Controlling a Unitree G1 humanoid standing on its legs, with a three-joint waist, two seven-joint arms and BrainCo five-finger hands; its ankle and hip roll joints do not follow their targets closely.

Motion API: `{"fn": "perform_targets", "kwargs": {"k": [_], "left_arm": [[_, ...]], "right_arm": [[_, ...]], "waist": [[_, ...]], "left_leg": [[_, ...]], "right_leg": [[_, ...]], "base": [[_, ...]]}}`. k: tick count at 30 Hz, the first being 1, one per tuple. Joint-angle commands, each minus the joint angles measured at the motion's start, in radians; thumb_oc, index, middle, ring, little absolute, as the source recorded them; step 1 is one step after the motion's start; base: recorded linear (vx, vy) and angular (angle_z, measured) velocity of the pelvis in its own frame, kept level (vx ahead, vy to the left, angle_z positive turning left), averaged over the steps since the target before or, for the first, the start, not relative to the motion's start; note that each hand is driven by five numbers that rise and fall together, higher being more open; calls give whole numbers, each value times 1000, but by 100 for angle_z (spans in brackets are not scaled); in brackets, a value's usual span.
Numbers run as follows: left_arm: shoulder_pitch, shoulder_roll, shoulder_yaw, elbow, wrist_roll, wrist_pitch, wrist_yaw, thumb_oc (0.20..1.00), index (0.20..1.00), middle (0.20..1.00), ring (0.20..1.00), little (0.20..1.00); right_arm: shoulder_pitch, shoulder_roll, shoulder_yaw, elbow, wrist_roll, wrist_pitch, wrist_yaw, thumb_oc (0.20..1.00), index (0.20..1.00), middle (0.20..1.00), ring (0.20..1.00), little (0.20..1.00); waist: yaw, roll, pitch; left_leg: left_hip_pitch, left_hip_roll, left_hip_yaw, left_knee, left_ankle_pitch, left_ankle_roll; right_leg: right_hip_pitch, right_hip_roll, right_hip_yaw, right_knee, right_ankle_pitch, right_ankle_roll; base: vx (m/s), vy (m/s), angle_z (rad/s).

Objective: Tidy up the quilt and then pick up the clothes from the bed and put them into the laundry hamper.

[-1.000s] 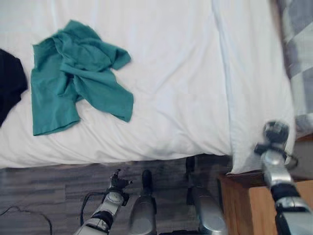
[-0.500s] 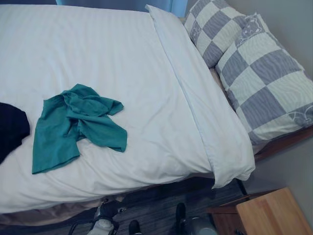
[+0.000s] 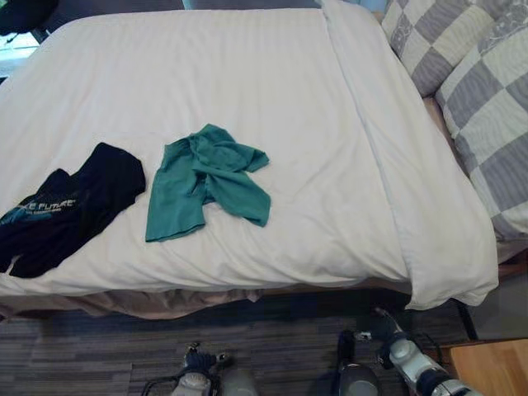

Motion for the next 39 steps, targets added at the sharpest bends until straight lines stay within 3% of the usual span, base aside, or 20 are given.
{"fn": "perform_targets", "kwargs": {"k": [1,2,3,4,5,7,8,9,10,11,12,13,14,15,16,17,20,24,30,39], "left_arm": [[22,22,-40,5,35,-7,2,1000,1000,1000,1000,1000],[19,25,-41,9,39,0,1,1000,1000,1000,1000,1000],[25,51,-29,10,43,4,-4,1000,1000,1000,1000,1000],[32,67,-27,12,49,8,-7,1000,1000,1000,1000,1000],[44,89,-38,17,86,18,-20,1000,1000,1000,1000,1000],[47,85,-53,31,112,26,-28,1000,1000,1000,1000,1000],[36,85,-62,39,133,26,-35,1000,1000,1000,1000,1000],[35,88,-67,38,150,30,-40,1000,1000,1000,1000,1000],[25,73,-61,43,140,21,-39,1000,1000,1000,1000,1000],[44,28,-71,33,130,7,-22,1000,1000,1000,1000,1000],[34,9,-88,10,113,2,-11,1000,1000,1000,1000,1000],[15,15,-95,-24,100,-7,-5,1000,1000,1000,1000,1000],[13,13,-93,-33,100,-8,-6,1000,1000,1000,1000,1000],[13,13,-93,-33,100,-8,-6,1000,1000,1000,1000,1000],[25,-2,-108,-39,116,-12,10,1000,1000,1000,1000,1000],[24,-2,-108,-38,116,-13,10,1000,1000,1000,1000,1000],[2,0,-136,-67,123,-17,8,1000,1000,1000,1000,1000],[14,37,-151,-145,158,-17,14,1000,1000,1000,1000,1000],[16,56,-110,-98,129,-7,35,1000,1000,1000,1000,1000],[131,-4,55,51,23,25,107,1000,1000,1000,1000,1000]], "right_arm": [[-3,36,-4,82,-16,21,7,1000,1000,1000,1000,1000],[2,48,-12,86,-8,26,8,1000,1000,1000,1000,1000],[18,70,-9,88,1,26,17,1000,1000,1000,1000,1000],[24,76,-3,86,0,21,14,1000,1000,1000,1000,1000],[48,96,19,77,1,9,15,1000,1000,1000,1000,1000],[57,103,37,73,12,0,7,1000,1000,1000,1000,1000],[58,104,54,69,19,-10,2,1000,1000,1000,1000,1000],[71,97,62,71,10,-8,5,1000,1000,1000,1000,1000],[60,94,66,59,16,-11,5,1000,1000,1000,1000,1000],[43,83,103,54,-15,-10,-1,1000,1000,1000,1000,1000],[16,70,137,42,-40,-7,-14,1000,1000,1000,1000,1000],[6,54,134,31,-40,-5,-18,1000,1000,1000,1000,1000],[0,48,132,28,-44,-4,-20,1000,1000,1000,1000,1000],[0,48,132,28,-44,-4,-20,1000,1000,1000,1000,1000],[-32,37,150,-13,-56,-4,-21,1000,1000,1000,1000,1000],[-32,37,150,-14,-56,-4,-21,1000,1000,1000,1000,1000],[-29,12,171,-101,-78,-11,-2,1000,1000,1000,1000,1000],[-47,61,255,-213,-160,-28,31,1000,1000,1000,1000,1000],[-77,122,296,-190,-149,-30,40,1000,1000,1000,1000,1000],[63,96,45,-59,44,14,-65,1000,1000,1000,1000,1000]], "waist": [[12,-38,-58],[19,-50,-54],[33,-56,-44],[36,-52,-38],[17,-50,-21],[-8,-49,-13],[-19,-58,-9],[-31,-59,-4],[-25,-68,-6],[-23,-56,-2],[3,-55,27],[4,-65,37],[1,-57,36],[1,-56,37],[0,-39,18],[0,-41,16],[-16,-2,-15],[0,-22,-13],[46,-43,-9],[25,-55,-88]], "left_leg": [[130,-80,0,-224,72,13],[132,-110,6,-216,57,22],[150,-141,44,-225,39,48],[157,-150,54,-237,42,61],[178,-173,50,-273,57,81],[184,-219,42,-277,58,95],[188,-275,37,-254,39,107],[193,-304,41,-214,5,122],[185,-335,42,-150,-36,135],[108,-370,49,40,-68,109],[-2,-394,23,269,20,20],[-68,-373,-3,349,49,-19],[-57,-333,-3,312,23,-2],[-56,-333,-3,312,22,-2],[26,-229,-18,53,-10,42],[28,-232,-17,45,-4,42],[124,-141,-59,-181,65,46],[161,-206,-67,-241,51,58],[141,-240,-49,-243,54,74],[203,-227,-4,-278,54,66]], "right_leg": [[-52,-176,85,161,-73,134],[-60,-214,73,194,-18,137],[-74,-243,18,273,-19,107],[-88,-213,17,331,-61,93],[-117,-52,38,398,-178,66],[-156,88,24,383,-234,42],[-171,173,6,318,-243,15],[-162,201,17,295,-261,-10],[-118,194,9,222,-263,-28],[-71,189,43,150,-267,-60],[-27,188,73,99,-258,-84],[-12,177,74,63,-242,-76],[-9,171,78,51,-237,-61],[-9,171,78,50,-237,-61],[-22,140,133,34,-212,-14],[-24,137,134,34,-211,-13],[-47,98,163,46,-204,25],[-112,43,176,116,-155,69],[-85,57,161,115,-183,58],[13,35,142,12,-143,77]], "base": [[-48,513,128],[-44,616,113],[-26,593,81],[8,704,21],[17,518,-7],[67,438,7],[152,373,47],[191,298,62],[234,277,47],[170,288,12],[101,307,-14],[3,246,-56],[7,147,-23],[-4,462,-13],[-18,389,-52],[-23,518,-135],[-10,449,-85],[-87,380,-17],[-77,61,1],[107,-23,-2]]}}
